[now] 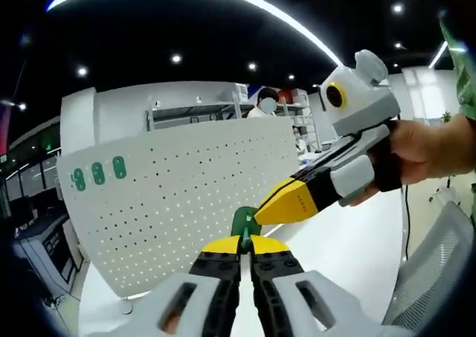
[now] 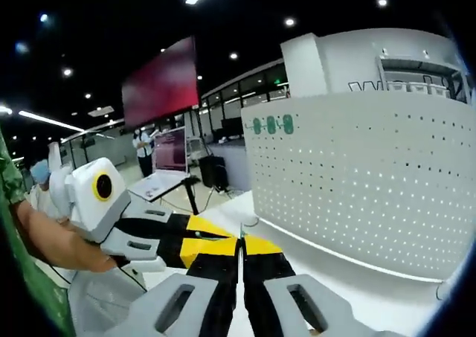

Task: Insert the hook assembly into the mounting plate slot until the hook locks in place.

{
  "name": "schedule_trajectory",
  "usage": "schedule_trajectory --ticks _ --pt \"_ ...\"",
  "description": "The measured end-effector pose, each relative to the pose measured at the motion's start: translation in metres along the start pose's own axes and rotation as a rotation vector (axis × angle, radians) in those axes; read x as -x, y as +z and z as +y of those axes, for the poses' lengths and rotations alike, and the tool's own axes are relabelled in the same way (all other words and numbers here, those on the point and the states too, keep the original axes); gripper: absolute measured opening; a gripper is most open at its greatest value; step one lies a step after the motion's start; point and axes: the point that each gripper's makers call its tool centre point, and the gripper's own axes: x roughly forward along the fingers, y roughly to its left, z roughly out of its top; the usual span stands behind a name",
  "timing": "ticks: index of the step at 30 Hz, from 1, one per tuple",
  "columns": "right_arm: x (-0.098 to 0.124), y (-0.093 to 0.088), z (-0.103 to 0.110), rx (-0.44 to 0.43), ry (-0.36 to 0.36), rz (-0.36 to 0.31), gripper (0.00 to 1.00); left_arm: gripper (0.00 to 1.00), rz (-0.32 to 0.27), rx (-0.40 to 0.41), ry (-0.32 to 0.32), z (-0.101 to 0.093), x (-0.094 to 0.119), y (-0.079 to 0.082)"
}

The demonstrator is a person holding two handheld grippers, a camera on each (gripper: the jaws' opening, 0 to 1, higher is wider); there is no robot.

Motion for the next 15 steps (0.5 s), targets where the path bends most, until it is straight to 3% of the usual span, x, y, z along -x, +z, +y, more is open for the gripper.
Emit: schedule_trajectory --ticks 6,15 --pt "0.0005 -0.0012 0.0032 -0.002 0.007 0.013 0.00 0.06 0.003 -0.086 0.023 -0.0003 0.0011 0.0006" --pt "0.0014 -0.0021 0.0031 -0.012 0.005 0.023 0.00 0.04 -0.009 -0.153 0.012 -0.0050 0.0005 0.0051"
